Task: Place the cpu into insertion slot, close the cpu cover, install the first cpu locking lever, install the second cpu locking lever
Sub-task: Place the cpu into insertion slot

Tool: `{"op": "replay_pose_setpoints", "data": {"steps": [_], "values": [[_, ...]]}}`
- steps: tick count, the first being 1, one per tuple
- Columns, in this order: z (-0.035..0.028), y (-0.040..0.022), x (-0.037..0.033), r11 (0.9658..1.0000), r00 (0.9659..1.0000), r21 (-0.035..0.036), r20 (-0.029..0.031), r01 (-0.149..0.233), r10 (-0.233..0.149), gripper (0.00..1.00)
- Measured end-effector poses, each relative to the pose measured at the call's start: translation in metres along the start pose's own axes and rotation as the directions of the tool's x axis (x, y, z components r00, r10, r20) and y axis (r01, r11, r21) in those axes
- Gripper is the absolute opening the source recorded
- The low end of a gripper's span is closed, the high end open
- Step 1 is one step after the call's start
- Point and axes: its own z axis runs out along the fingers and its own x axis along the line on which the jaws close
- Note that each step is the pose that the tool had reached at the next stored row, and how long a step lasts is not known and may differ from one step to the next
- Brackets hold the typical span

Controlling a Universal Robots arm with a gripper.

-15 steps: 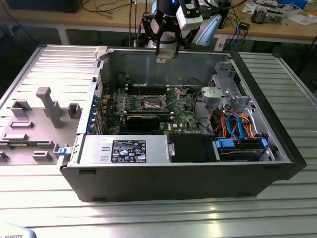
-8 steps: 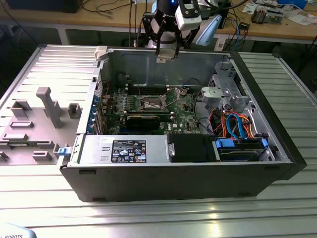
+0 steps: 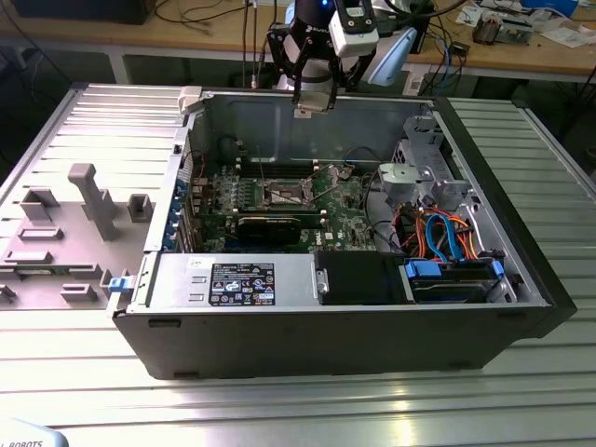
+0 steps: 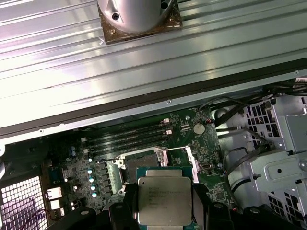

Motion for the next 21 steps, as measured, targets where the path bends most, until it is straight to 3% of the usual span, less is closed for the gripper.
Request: {"op": "replay_pose_setpoints", "data": {"steps": [6, 16, 21], "values": [[0.0000, 0.0000, 0.0000, 1.0000, 1.0000, 0.0000, 0.0001, -0.001, 0.001, 0.54], [0.0000, 0.0000, 0.0000, 0.9978, 0.9978, -0.0015, 0.0059, -0.066, 0.066, 0.54], [0.0000, 0.0000, 0.0000, 0.9977, 0.9977, -0.0015, 0.0059, -0.067, 0.067, 0.54]]}}
